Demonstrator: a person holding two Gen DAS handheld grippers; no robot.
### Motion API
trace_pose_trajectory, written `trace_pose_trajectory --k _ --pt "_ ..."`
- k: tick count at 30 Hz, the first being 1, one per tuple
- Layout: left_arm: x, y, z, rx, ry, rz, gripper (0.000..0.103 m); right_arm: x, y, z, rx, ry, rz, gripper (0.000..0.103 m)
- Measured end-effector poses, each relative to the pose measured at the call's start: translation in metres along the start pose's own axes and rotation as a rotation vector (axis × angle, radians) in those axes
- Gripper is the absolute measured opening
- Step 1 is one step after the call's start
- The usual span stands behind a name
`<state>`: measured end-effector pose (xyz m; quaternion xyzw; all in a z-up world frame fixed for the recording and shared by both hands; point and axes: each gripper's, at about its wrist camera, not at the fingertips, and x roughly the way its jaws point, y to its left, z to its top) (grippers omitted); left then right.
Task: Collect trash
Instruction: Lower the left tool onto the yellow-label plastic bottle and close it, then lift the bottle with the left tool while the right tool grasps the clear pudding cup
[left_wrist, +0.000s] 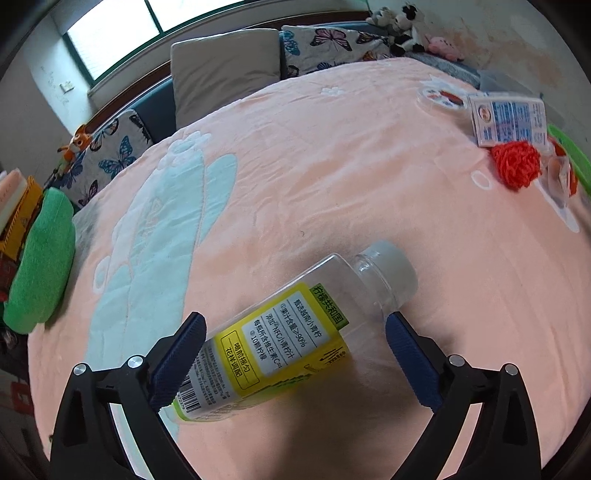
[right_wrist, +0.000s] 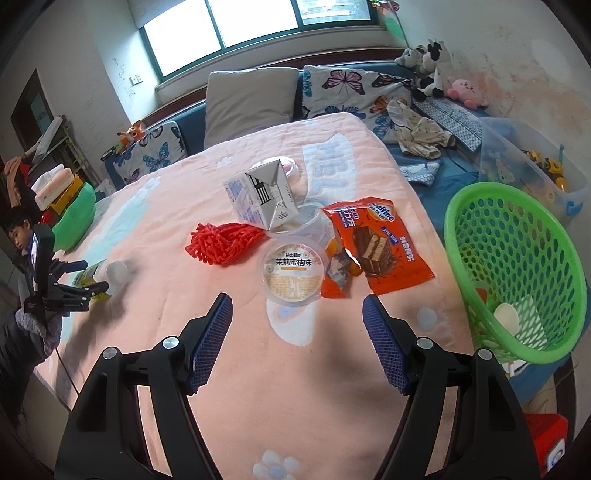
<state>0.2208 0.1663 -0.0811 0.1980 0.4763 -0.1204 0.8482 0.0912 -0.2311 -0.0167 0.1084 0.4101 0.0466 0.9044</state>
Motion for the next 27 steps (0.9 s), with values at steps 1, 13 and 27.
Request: trace_pose_trajectory --k 1,13,27 --pt "0.001 -0.002 0.000 0.015 0.002 0.006 0.093 0.000 0.000 0.000 0.000 0.000 0.001 0.073" --pt "0.000 -0.014 0.007 0.016 0.009 -0.011 0.069 -0.001 -0.003 -0.001 0.016 -0.001 0.003 0.073" --pt "-0.023 -0.050 0.027 -0.094 -0.036 -0.123 0.057 -0.007 -0.007 -0.003 -0.006 -0.010 0.008 0.073"
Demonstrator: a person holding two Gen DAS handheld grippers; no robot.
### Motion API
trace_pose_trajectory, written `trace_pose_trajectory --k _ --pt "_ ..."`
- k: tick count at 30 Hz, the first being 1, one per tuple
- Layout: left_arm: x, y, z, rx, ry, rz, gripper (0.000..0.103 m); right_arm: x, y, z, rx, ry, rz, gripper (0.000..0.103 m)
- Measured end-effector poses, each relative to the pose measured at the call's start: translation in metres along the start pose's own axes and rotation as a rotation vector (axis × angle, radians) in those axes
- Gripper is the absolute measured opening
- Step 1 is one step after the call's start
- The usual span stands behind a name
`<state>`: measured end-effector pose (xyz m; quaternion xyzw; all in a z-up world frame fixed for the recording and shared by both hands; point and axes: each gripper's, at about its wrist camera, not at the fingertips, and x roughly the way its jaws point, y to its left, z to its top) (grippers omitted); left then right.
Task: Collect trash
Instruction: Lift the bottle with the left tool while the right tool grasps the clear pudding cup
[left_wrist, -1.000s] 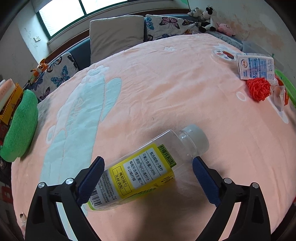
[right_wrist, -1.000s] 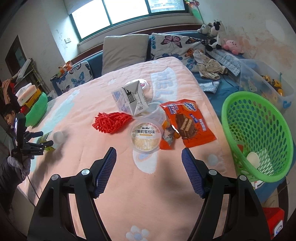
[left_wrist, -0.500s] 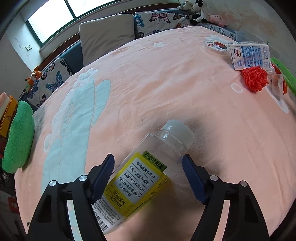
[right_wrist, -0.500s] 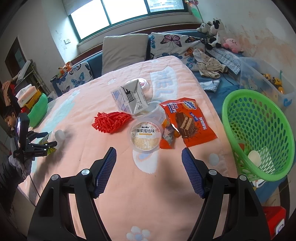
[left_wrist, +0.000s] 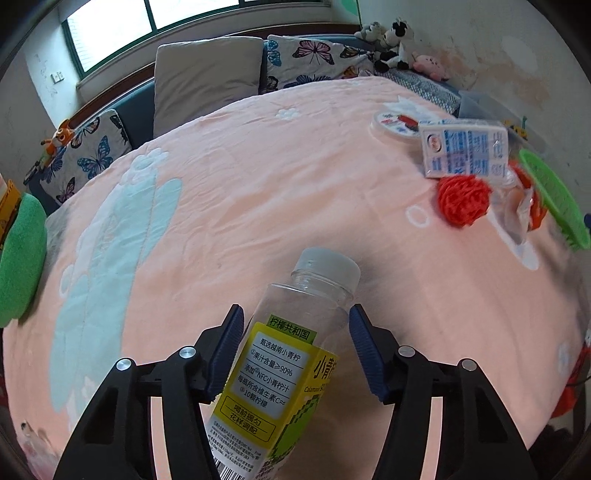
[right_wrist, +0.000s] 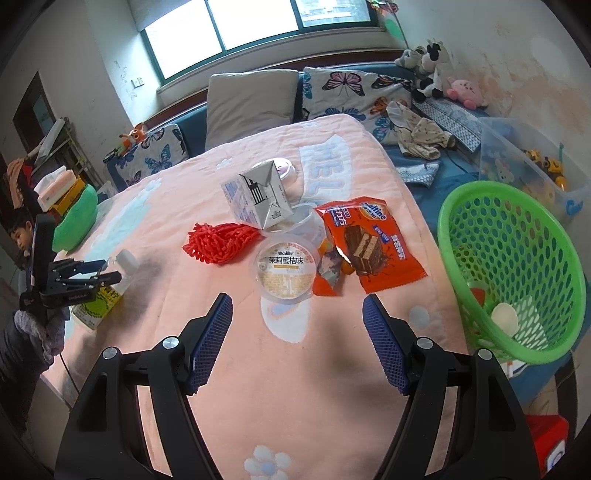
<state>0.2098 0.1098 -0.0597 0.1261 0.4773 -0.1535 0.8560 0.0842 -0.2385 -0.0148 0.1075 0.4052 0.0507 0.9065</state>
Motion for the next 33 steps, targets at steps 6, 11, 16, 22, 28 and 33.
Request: trace_pose_trajectory --k 6,11,16,22,28,33 --pt "-0.008 -0.021 0.004 -0.057 -0.037 -0.058 0.057 0.004 0.003 0.002 -0.031 0.008 0.026 0.073" --pt "-0.006 -0.042 0.007 -0.085 -0.043 -0.076 0.056 0.011 0.008 0.005 -0.070 0.014 0.043 0.073" --pt "-0.002 -0.059 0.013 -0.119 -0.040 -0.103 0.056 0.028 0.007 0.006 -0.085 0.043 0.067 0.073" --pt "0.013 -0.074 0.018 -0.138 -0.009 -0.109 0.056 0.047 0.016 0.011 -0.126 0.043 0.092 0.071" --pt "0.019 -0.075 0.018 -0.154 -0.002 -0.107 0.055 0.062 0.022 0.025 -0.188 0.026 0.088 0.071" --pt "0.020 -0.072 0.018 -0.161 -0.001 -0.115 0.056 0.081 0.018 0.033 -0.203 0.035 0.071 0.073"
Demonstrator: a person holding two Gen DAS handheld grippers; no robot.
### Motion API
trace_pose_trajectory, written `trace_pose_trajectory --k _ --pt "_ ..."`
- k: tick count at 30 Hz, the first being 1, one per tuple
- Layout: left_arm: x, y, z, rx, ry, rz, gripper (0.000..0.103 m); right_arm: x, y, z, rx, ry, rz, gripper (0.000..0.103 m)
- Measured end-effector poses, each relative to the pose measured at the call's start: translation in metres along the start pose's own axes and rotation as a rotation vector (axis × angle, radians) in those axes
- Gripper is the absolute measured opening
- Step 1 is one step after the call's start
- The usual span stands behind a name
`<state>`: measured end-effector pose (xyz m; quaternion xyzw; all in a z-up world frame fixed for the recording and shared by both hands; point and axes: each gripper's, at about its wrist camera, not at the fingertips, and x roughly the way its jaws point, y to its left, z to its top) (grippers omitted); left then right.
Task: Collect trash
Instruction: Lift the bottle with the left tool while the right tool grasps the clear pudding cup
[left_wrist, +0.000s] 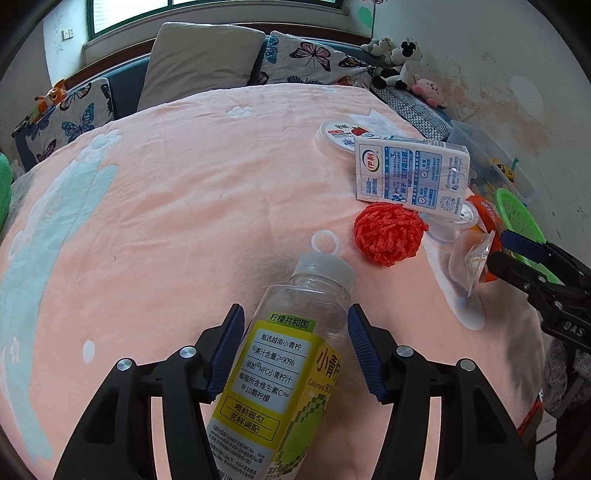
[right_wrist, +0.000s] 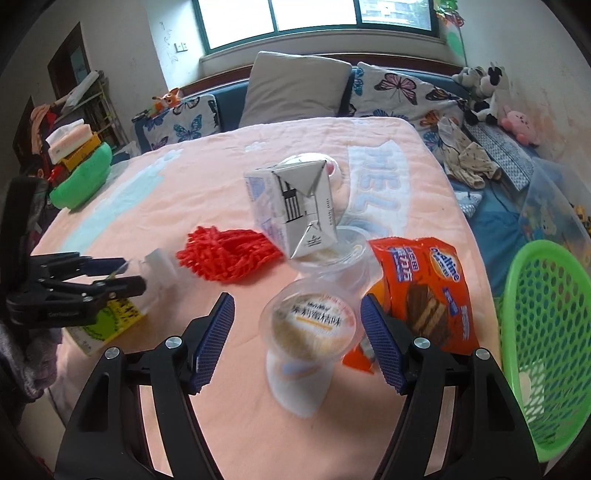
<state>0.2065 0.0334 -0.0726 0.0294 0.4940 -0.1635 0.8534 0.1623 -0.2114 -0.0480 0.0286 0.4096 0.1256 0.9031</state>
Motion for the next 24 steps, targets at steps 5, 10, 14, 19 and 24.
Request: trace_pose_trajectory --k 5,10,14,19,24 --pt "0.003 0.000 -0.001 0.008 0.015 -0.002 0.062 0.012 -0.002 0.001 -0.016 0.029 -0.004 0.076" --pt "0.001 -0.002 -0.005 0.023 0.019 0.000 0.071 0.021 0.002 -0.004 -0.053 0.051 -0.036 0.076" --pt "-0.002 0.000 -0.008 0.027 0.018 0.001 0.074 0.025 0.002 -0.005 -0.058 0.067 -0.044 0.071" --pt "-0.004 0.001 -0.017 0.037 0.028 0.007 0.077 0.024 0.002 -0.007 -0.049 0.066 -0.039 0.067" --pt "-0.004 0.002 -0.026 0.042 0.037 0.015 0.077 0.007 0.010 -0.008 -0.048 0.036 -0.014 0.047"
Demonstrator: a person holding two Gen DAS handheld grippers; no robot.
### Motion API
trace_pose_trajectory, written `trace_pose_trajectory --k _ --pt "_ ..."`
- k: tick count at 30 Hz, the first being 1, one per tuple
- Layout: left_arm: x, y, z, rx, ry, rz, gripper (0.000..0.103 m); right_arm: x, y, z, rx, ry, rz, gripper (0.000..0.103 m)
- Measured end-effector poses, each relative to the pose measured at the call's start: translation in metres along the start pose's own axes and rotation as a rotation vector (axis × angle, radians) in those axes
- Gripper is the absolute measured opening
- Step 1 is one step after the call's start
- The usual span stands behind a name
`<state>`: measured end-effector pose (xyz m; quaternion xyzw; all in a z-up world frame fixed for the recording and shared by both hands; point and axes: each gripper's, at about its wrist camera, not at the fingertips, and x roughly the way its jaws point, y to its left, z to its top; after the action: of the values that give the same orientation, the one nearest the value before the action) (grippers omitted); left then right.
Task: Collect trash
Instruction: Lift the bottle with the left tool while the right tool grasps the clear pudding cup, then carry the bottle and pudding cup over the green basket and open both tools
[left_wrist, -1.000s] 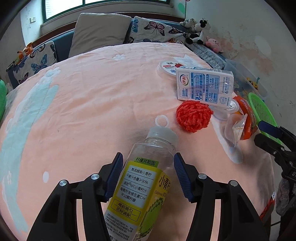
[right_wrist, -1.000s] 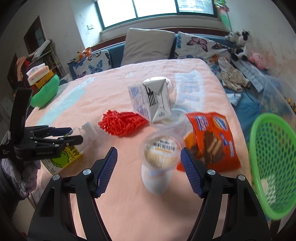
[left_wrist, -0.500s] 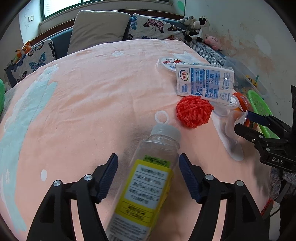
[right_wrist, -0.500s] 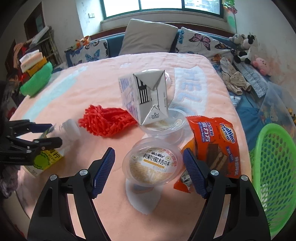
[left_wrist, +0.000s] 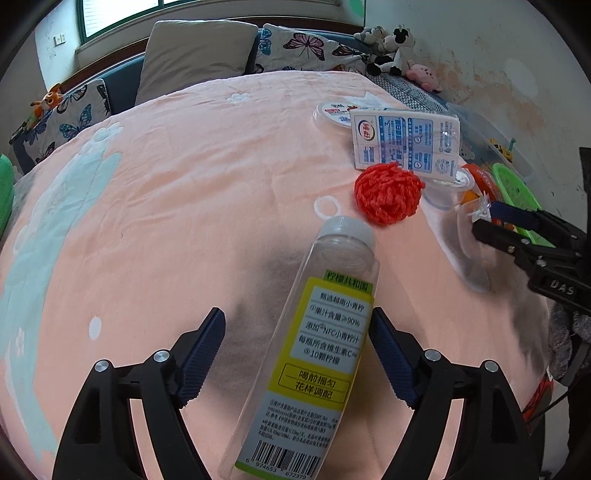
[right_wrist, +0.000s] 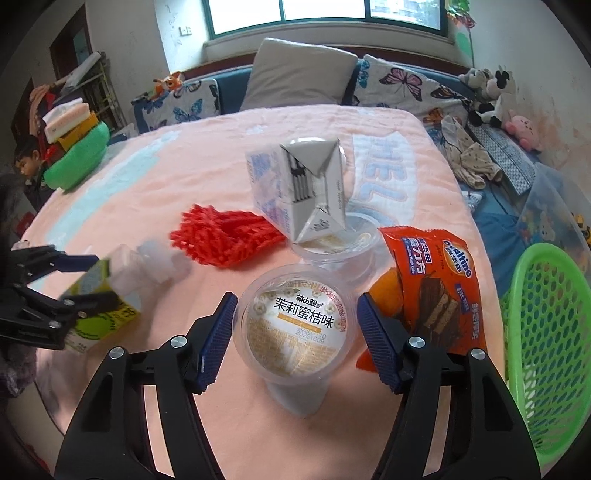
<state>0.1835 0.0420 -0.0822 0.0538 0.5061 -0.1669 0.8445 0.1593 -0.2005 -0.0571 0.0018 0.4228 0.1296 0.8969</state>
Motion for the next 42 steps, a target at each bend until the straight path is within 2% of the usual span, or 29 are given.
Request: trace_pose_trajectory --k 1,5,8,11,12,14,24,29,32,42 --pt "0.001 0.000 -0.001 -0.001 0.003 0.001 0.077 -0.003 0.002 0.000 0.002 0.006 0.015 0.044" --pt "0.001 -0.002 -0.006 0.008 0.000 0.010 0.076 -0.013 0.006 -0.001 0.005 0.000 0.029 0.044" --pt "0.002 0.000 -0.006 0.001 0.000 -0.009 0.067 -0.014 0.006 -0.003 0.011 0.007 0.032 0.045" --pt "0.001 -0.005 -0.007 0.016 -0.006 -0.021 0.055 -0.014 0.006 -0.006 0.019 0.008 0.039 0.053" --pt "0.001 -0.007 -0.007 0.024 -0.006 -0.020 0.054 -0.014 0.005 -0.007 0.019 0.009 0.046 0.063" --pt "0.002 -0.009 -0.007 0.028 -0.007 -0.020 0.054 -0.014 0.007 -0.007 0.018 0.003 0.041 0.073" --pt "0.011 -0.007 -0.007 0.011 0.007 -0.039 0.053 0.021 0.010 -0.007 0.002 0.077 0.023 0.073" --pt "0.016 -0.009 -0.005 0.009 0.010 -0.038 0.053 0.030 0.009 -0.007 0.004 0.084 0.028 0.072" --pt "0.016 -0.011 -0.004 0.005 0.003 -0.033 0.051 0.029 0.010 -0.007 0.007 0.081 0.034 0.065" --pt "-0.007 -0.023 -0.003 0.004 -0.046 -0.040 0.047 -0.010 0.007 -0.016 0.028 0.011 0.059 0.064"
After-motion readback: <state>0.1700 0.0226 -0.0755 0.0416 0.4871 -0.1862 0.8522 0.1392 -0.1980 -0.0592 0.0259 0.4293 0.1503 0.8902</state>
